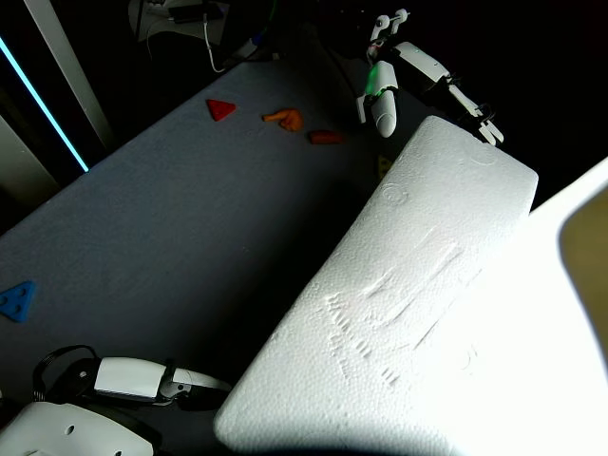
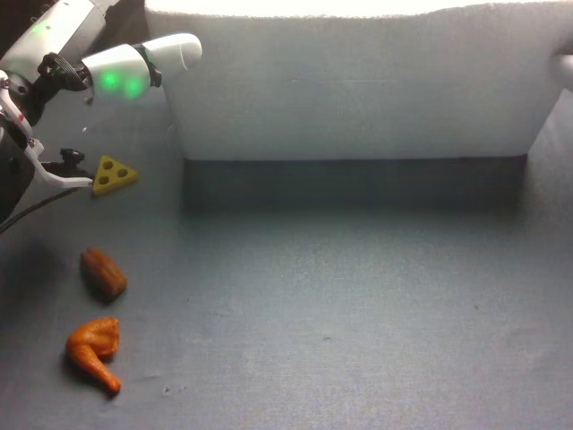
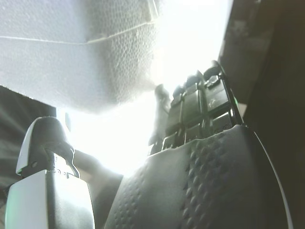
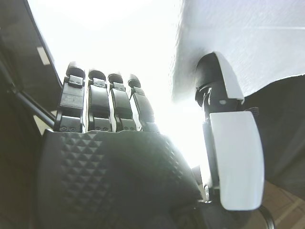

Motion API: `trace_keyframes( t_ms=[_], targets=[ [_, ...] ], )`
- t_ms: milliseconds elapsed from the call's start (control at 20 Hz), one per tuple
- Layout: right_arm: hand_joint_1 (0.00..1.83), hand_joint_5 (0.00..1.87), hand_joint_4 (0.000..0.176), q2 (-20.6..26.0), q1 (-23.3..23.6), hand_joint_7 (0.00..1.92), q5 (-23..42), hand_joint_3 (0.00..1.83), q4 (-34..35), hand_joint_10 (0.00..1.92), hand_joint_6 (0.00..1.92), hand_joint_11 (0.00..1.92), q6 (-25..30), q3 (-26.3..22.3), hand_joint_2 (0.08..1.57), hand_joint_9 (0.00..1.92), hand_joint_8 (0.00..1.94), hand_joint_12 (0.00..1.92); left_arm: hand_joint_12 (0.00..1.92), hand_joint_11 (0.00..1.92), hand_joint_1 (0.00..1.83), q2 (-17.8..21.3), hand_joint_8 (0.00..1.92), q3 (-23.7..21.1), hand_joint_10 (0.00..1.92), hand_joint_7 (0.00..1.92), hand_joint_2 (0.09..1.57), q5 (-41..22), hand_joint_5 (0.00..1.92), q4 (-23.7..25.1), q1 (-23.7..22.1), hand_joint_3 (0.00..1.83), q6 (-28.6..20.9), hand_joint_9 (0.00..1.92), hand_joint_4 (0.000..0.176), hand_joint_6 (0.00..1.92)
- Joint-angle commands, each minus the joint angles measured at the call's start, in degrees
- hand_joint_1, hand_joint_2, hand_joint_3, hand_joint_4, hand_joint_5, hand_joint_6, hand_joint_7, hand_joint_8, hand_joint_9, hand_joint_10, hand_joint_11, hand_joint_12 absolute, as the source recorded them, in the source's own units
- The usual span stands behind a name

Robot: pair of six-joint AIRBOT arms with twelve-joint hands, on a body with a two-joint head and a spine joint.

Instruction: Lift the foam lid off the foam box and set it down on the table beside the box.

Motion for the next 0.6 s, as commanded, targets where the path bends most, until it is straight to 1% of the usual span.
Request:
trace_keyframes(
  t_ms=[0, 50, 200, 300, 350, 400, 450, 500, 550],
  targets=[
    [0.61, 0.0, 0.0, 0.72, 0.61, 0.0, 6.58, 0.0, -0.61, 0.0, 0.0, 0.0, 0.1, 0.67, 1.21, 0.0, 0.0, 0.0, 0.02, 0.01, 0.43, -0.06, 0.0, 0.4, 0.0, 0.01, 1.06, -6.79, 0.18, 0.8, -0.65, 0.0, -0.41, 0.0, 0.005, 0.01],
    [0.58, 0.0, 0.0, 0.62, 0.65, 0.0, 6.39, 0.0, -0.62, 0.0, 0.0, 0.0, 0.1, 0.8, 1.21, 0.0, 0.0, 0.0, 0.02, 0.0, 0.43, -0.13, 0.0, 0.4, 0.0, 0.01, 1.06, -6.79, 0.18, 0.82, -0.68, 0.0, -0.41, 0.0, 0.0, 0.01],
    [0.59, 0.0, 0.0, -0.17, 1.05, 0.0, 5.68, 0.01, -0.76, 0.0, 0.0, 0.0, 0.27, 1.47, 1.22, 0.0, 0.0, 0.0, 0.01, 0.02, 0.43, -0.2, 0.0, 0.41, 0.0, 0.01, 1.08, -6.74, 0.18, 0.92, -0.7, 0.0, -0.41, 0.0, 0.0, 0.0],
    [0.56, 0.0, 0.0, -0.5, 1.13, 0.0, 5.64, 0.01, -1.27, 0.0, 0.0, 0.0, 0.84, 1.69, 1.24, 0.0, 0.0, 0.0, 0.03, 0.05, 0.44, -0.32, 0.0, 0.46, 0.0, 0.01, 1.09, -6.54, 0.18, 1.17, -0.81, 0.01, -0.41, 0.0, 0.0, 0.0],
    [0.56, 0.0, 0.0, -0.58, 1.26, 0.0, 5.65, 0.02, -1.68, 0.0, 0.0, 0.0, 1.01, 1.68, 1.24, 0.0, 0.0, 0.0, 0.21, 0.01, 0.45, -0.36, 0.01, 0.47, 0.0, 0.02, 1.12, -6.43, 0.18, 1.34, -0.86, 0.0, -0.42, 0.0, 0.0, 0.0],
    [0.56, 0.0, 0.0, -0.67, 1.46, 0.0, 5.66, 0.02, -2.14, 0.0, 0.0, 0.0, 1.13, 1.68, 1.24, 0.0, 0.0, 0.0, 0.21, 0.01, 0.45, -0.39, 0.01, 0.48, 0.0, 0.02, 1.12, -6.42, 0.18, 1.47, -0.86, 0.0, -0.54, 0.0, 0.0, 0.0],
    [0.51, 0.05, 0.0, -0.7, 1.66, 0.04, 5.72, 0.01, -2.56, 0.02, 0.02, 0.0, 1.23, 1.65, 1.25, 0.04, 0.02, 0.0, 0.39, 0.0, 0.45, -0.44, 0.0, 0.5, 0.01, 0.03, 1.14, -6.44, 0.19, 1.6, -0.87, 0.0, -0.62, 0.02, 0.0, 0.0],
    [0.52, 0.13, 0.0, -0.7, 1.83, 0.1, 6.01, 0.02, -3.21, 0.03, 0.05, 0.01, 1.41, 1.52, 1.27, 0.08, 0.04, 0.01, 0.59, 0.0, 0.48, -0.48, 0.01, 0.53, 0.02, 0.06, 1.18, -6.39, 0.22, 1.88, -0.95, 0.0, -0.65, 0.05, 0.0, 0.01],
    [0.53, 0.15, 0.0, -0.7, 1.85, 0.18, 6.38, 0.0, -3.73, 0.34, 0.2, 0.0, 1.65, 1.36, 1.28, 0.02, 0.02, 0.55, 0.84, 0.0, 0.5, -0.56, 0.0, 0.54, 0.02, 0.08, 1.23, -6.38, 0.24, 1.98, -0.99, 0.0, -0.66, 0.09, 0.0, 0.01]
  ],
)
